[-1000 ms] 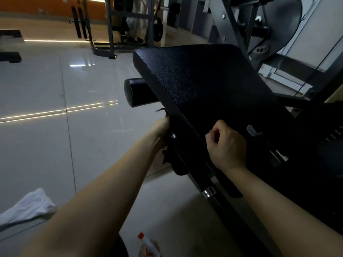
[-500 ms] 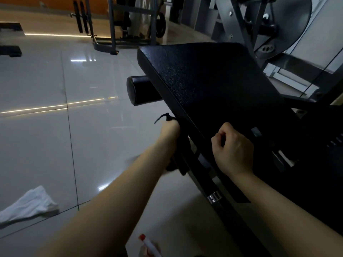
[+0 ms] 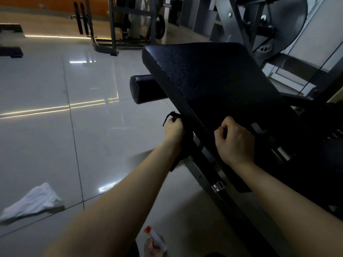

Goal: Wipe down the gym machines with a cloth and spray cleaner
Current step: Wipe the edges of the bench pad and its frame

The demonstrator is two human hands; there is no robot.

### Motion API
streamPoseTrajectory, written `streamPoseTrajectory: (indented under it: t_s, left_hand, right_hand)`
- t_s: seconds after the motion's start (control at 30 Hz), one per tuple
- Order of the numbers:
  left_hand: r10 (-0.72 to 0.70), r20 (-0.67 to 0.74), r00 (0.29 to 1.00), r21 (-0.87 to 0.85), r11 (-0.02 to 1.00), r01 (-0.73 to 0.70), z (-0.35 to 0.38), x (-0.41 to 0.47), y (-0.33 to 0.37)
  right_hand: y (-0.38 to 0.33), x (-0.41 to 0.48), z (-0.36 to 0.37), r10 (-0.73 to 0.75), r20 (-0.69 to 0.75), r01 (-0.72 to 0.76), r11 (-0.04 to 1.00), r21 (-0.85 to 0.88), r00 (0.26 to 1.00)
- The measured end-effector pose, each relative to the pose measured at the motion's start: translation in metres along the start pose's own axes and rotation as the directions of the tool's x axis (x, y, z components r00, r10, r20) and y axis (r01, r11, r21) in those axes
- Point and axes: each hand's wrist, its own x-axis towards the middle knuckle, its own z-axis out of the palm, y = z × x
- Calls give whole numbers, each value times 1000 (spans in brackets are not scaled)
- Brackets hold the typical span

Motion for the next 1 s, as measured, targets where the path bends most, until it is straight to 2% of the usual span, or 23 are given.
streamPoseTrajectory:
  t_s: [0.1, 0.3, 0.43, 0.57, 0.67, 0.77, 0.83, 0.87, 0.9, 0.93, 0.97, 1.0]
  left_hand:
    - [79, -78, 994, 99, 993, -71, 1, -22, -19]
    - [35, -78, 996, 32, 999, -33, 10, -52, -38]
    - [-102, 48, 994, -172, 979, 109, -1, -66, -41]
    - [-196, 218, 956, -258, 933, 250, -4, -105, -50]
    - [-212, 297, 931, -190, 943, 275, -5, -130, -53]
    - [-311, 362, 879, 1, 943, 333, -13, -147, -49]
    - [-392, 353, 850, 100, 919, 382, -22, -155, -43]
    - [-404, 318, 858, 109, 914, 390, -27, -159, -41]
    - [-370, 249, 895, 116, 929, 351, -31, -163, -39]
    - [-278, 172, 945, 157, 955, 252, -36, -164, -38]
    - [-124, 123, 985, 218, 971, 95, -38, -167, -37]
    - [63, 139, 988, 251, 963, -97, -39, -167, -37]
  right_hand:
    - [-2, 1, -1, -4, -1, 3, 999, -38, 1000]
    - [-4, 0, -1, 0, 9, 0, 998, -64, 1000]
    - [-3, 0, -1, -4, 12, 5, 999, -45, 1000]
    - [-4, -1, -3, -8, 15, 9, 1000, -28, 1000]
    - [-4, -1, -4, -7, 14, 8, 999, -32, 1000]
    - [-2, -2, -3, -11, -3, 11, 1000, -13, 1000]
    - [0, -1, -2, -13, -1, 13, 1000, 13, 1000]
    - [0, -2, -1, -13, 1, 13, 1000, 21, 1000]
    - [1, -1, -1, -13, -1, 13, 1000, 26, 1000]
    - [2, -1, -1, -14, -3, 14, 999, 35, 1000]
    - [3, -2, -1, -13, -4, 14, 999, 50, 1000]
    - [3, -1, -1, -16, -1, 16, 998, 60, 1000]
